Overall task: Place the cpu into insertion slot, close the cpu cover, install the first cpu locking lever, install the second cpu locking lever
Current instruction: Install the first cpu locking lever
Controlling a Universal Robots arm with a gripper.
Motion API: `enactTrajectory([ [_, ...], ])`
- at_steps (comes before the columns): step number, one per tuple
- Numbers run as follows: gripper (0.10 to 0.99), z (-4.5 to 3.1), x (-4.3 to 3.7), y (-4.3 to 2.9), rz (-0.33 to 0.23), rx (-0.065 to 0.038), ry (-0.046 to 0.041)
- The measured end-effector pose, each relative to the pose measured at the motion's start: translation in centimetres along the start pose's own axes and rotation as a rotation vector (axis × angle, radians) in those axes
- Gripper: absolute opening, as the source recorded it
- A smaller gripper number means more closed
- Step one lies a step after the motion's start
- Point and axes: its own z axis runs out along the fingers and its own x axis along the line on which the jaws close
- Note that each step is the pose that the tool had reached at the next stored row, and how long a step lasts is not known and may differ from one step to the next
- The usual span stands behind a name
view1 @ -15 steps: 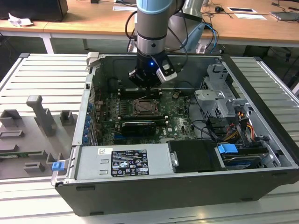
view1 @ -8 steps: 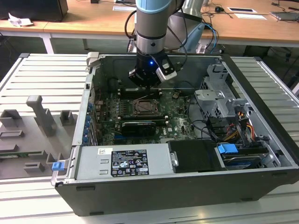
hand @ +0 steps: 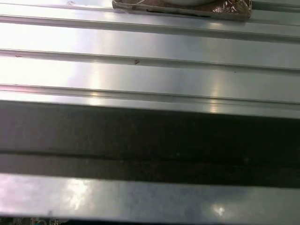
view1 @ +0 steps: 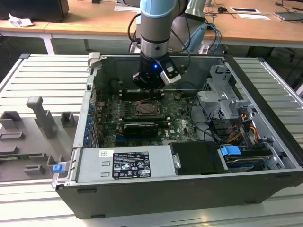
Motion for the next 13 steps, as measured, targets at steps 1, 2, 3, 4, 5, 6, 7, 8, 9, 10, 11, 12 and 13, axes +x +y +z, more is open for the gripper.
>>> enactTrajectory([
  [1, 0.106, 0.09, 0.00, -0.01, 0.000, 0.001, 0.0000],
  [2, 0.106, 0.18, 0.00, -0.02, 0.000, 0.003, 0.0002],
  [3, 0.106, 0.24, -0.01, -0.02, -0.001, 0.004, 0.0002],
  [4, 0.106, 0.27, -0.01, -0.03, -0.001, 0.007, 0.0005],
  [5, 0.106, 0.28, -0.03, -0.03, -0.001, 0.009, 0.0005],
  [6, 0.106, 0.29, -0.03, -0.03, -0.001, 0.011, 0.0005],
  [7, 0.106, 0.31, -0.05, -0.03, -0.001, 0.014, 0.0008],
  [8, 0.106, 0.35, -0.09, -0.04, -0.001, 0.016, 0.0009],
  [9, 0.106, 0.39, -0.12, -0.04, -0.001, 0.018, 0.0010],
  [10, 0.106, 0.45, -0.17, -0.05, -0.001, 0.020, 0.0011],
  [11, 0.106, 0.50, -0.20, -0.06, -0.001, 0.022, 0.0012],
  [12, 0.106, 0.57, -0.22, -0.07, -0.001, 0.025, 0.0014],
  [13, 0.106, 0.62, -0.23, -0.07, -0.001, 0.027, 0.0015],
])
